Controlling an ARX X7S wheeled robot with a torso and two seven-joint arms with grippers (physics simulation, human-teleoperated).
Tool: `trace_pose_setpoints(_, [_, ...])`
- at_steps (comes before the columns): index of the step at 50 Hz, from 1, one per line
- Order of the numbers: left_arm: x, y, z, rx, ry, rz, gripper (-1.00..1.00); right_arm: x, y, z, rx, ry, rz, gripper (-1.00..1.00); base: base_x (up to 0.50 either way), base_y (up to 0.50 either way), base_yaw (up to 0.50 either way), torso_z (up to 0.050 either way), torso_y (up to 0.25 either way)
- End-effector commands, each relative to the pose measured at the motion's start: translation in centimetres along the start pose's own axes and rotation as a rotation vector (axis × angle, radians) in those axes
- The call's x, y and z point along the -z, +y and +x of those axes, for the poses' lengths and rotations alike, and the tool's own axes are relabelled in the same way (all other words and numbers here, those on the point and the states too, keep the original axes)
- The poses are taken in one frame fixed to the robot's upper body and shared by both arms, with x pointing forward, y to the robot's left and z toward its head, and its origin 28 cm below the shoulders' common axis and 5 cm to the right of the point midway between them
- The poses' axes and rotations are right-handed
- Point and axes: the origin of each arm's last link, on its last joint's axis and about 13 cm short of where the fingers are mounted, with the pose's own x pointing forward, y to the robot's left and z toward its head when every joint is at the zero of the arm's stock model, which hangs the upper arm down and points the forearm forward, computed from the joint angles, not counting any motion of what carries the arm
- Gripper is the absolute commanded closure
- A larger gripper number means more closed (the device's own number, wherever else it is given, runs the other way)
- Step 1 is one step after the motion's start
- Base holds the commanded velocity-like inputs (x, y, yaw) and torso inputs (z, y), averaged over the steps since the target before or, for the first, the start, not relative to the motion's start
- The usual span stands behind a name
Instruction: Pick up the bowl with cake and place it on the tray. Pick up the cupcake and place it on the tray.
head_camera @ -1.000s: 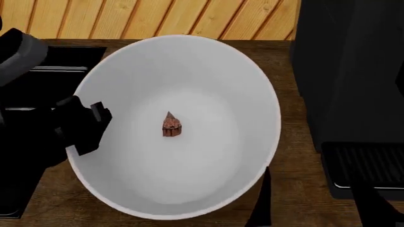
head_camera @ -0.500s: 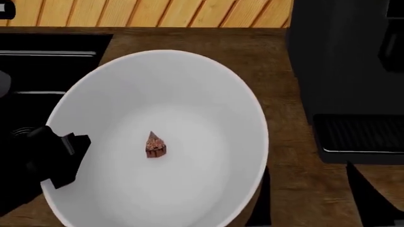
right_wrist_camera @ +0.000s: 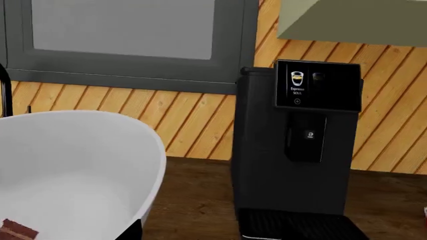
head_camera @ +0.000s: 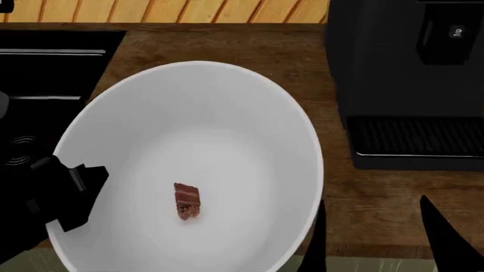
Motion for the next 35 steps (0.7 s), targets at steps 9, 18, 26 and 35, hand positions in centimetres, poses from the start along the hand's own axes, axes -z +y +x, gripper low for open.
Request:
trace_pose_setpoints(9, [0.36,-0.53,-0.27,0.034,0.052,-0.021,1.0,0.04,0.04,-0.08,-0.02,-0.002,0.015,-1.0,-0.05,-0.5,0.0,0.0,0.0])
trace_pose_setpoints(18, [0.34,-0.4,-0.11,0.033,0.052,-0.021,1.0,0.19,0.13,0.1,-0.022,-0.001,0.022,-1.0,-0.01,-0.5,0.0,0.0,0.0])
trace_pose_setpoints(26, [0.54,-0.39,-0.08,0.033,0.055,-0.025,1.0,0.21,0.14,0.23,-0.03,0.001,0.018,-1.0,0.0,-0.5,0.0,0.0,0.0])
trace_pose_setpoints(35, [0.64,-0.54,-0.11,0.035,0.059,-0.026,1.0,0.03,-0.02,0.16,-0.035,-0.003,0.015,-1.0,0.0,-0.5,0.0,0.0,0.0])
